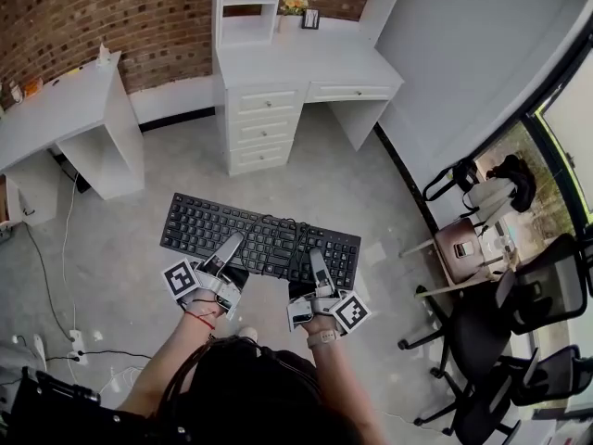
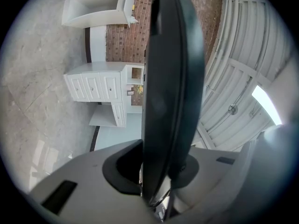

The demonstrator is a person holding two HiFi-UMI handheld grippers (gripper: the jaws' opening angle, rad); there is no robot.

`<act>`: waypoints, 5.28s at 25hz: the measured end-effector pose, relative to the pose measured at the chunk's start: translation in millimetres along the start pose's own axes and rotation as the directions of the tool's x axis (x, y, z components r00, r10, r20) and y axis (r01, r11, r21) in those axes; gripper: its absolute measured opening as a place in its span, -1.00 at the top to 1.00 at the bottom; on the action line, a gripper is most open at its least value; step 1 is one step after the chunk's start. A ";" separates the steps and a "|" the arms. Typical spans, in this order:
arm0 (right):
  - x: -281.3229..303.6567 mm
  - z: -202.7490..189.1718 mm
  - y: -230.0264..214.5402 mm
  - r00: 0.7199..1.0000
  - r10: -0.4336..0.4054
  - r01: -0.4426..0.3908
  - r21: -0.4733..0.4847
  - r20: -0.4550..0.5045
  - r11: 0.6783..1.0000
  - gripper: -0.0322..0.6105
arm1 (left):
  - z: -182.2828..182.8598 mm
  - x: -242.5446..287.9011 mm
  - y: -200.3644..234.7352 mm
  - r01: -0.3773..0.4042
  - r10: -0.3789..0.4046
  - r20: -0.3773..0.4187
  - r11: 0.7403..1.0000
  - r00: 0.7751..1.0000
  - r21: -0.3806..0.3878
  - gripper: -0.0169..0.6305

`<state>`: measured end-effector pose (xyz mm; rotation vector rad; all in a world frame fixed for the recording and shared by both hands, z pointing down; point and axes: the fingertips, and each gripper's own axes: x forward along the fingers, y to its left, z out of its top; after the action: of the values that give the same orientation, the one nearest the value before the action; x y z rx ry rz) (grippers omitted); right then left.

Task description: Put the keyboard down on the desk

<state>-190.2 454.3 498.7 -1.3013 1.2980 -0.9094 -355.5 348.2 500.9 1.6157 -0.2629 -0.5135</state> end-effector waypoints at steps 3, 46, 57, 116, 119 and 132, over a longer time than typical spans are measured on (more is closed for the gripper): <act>16.2 4.4 0.2 1.000 0.001 -0.001 -0.003 -0.006 1.000 0.68 | 9.0 12.1 1.2 0.013 -0.013 0.008 1.000 1.000 -0.006 0.73; 275.0 111.6 -76.9 0.994 -0.015 0.024 0.079 -0.110 0.997 0.68 | 140.5 239.8 58.3 -0.064 0.065 0.095 0.998 0.993 -0.016 0.73; 335.7 162.2 -104.5 0.996 -0.028 0.035 0.086 -0.085 0.996 0.68 | 161.7 322.2 81.7 -0.070 0.071 0.074 0.997 0.995 -0.019 0.73; 626.6 301.2 -224.6 0.984 -0.111 0.123 0.084 -0.136 0.989 0.68 | 309.5 610.0 195.0 -0.140 0.148 0.073 0.985 0.986 -0.104 0.73; 636.3 303.9 -233.0 0.983 -0.118 0.129 0.072 -0.143 0.989 0.68 | 317.1 617.0 201.0 -0.149 0.157 0.076 0.984 0.985 -0.100 0.73; 649.1 313.2 -253.9 0.972 -0.099 0.119 0.085 -0.213 0.989 0.68 | 312.3 624.6 218.7 -0.132 0.150 0.140 0.983 0.979 -0.130 0.73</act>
<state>246.1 -165.8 593.8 -1.2361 1.3340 -1.1985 68.9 -240.3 596.3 1.4318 -0.4477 -0.5316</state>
